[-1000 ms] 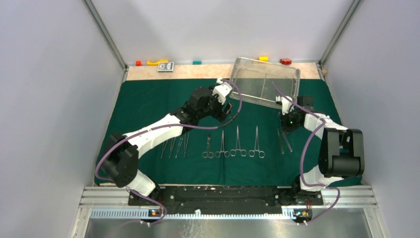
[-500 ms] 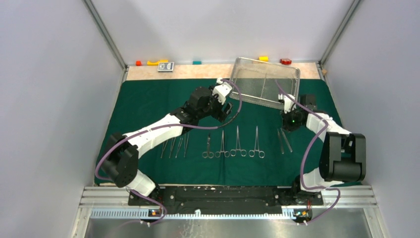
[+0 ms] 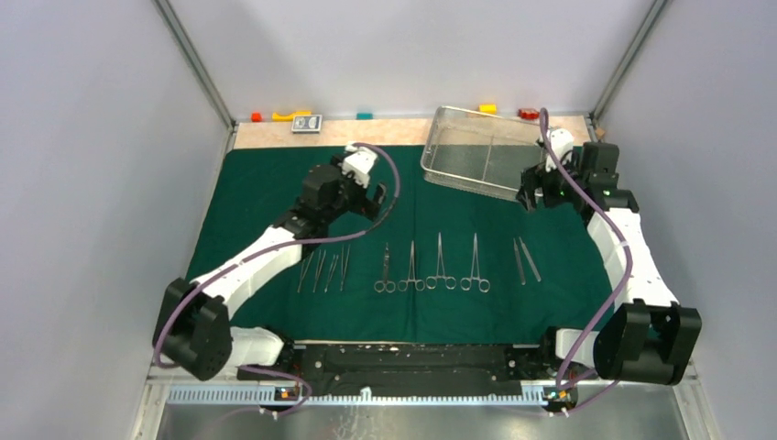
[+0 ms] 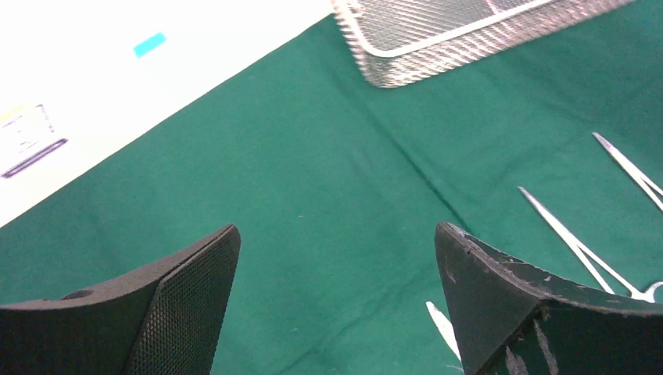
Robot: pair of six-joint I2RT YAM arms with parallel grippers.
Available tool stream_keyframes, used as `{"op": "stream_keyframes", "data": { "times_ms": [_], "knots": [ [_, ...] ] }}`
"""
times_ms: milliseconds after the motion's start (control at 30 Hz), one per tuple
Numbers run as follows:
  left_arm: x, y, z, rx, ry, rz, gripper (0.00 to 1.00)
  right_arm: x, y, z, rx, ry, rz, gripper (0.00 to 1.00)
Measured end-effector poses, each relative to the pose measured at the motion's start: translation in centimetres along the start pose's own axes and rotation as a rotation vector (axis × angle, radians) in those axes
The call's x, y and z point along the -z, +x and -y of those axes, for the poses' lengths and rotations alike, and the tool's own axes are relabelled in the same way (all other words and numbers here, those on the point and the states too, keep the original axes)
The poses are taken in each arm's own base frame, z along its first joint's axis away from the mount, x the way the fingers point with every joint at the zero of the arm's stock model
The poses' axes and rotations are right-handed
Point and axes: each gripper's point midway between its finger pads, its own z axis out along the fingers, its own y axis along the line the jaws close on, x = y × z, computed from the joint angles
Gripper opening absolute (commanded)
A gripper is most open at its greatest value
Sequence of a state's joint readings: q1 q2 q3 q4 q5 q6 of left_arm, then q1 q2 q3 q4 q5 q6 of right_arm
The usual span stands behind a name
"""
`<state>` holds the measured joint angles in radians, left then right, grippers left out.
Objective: Open and lay out the surgical kit
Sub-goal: Reset both arms
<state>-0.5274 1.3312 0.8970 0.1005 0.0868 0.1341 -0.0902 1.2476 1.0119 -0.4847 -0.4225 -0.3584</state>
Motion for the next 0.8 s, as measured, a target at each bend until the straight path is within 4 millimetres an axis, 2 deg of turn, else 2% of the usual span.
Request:
{"op": "stream_keyframes", "data": {
  "times_ms": [200,433,600,800],
  "knots": [
    [3.7,-0.6,-5.4,0.039,-0.145,0.074,0.99,2.4,-5.0,-0.1,-0.009,0.013,0.124,0.86],
    [8.1,-1.2,-10.8,0.105,-0.304,0.153,0.99,3.5,-7.3,-1.0,-0.063,-0.019,0.198,0.87],
    [11.0,-2.0,-12.3,0.108,-0.363,0.216,0.99,4.2,-8.8,-1.6,-0.08,-0.04,0.272,0.87],
    [12.5,-3.7,-11.3,0.071,-0.33,0.271,0.99,4.5,-8.7,-2.5,-0.074,-0.046,0.318,0.87]
  ]
}}
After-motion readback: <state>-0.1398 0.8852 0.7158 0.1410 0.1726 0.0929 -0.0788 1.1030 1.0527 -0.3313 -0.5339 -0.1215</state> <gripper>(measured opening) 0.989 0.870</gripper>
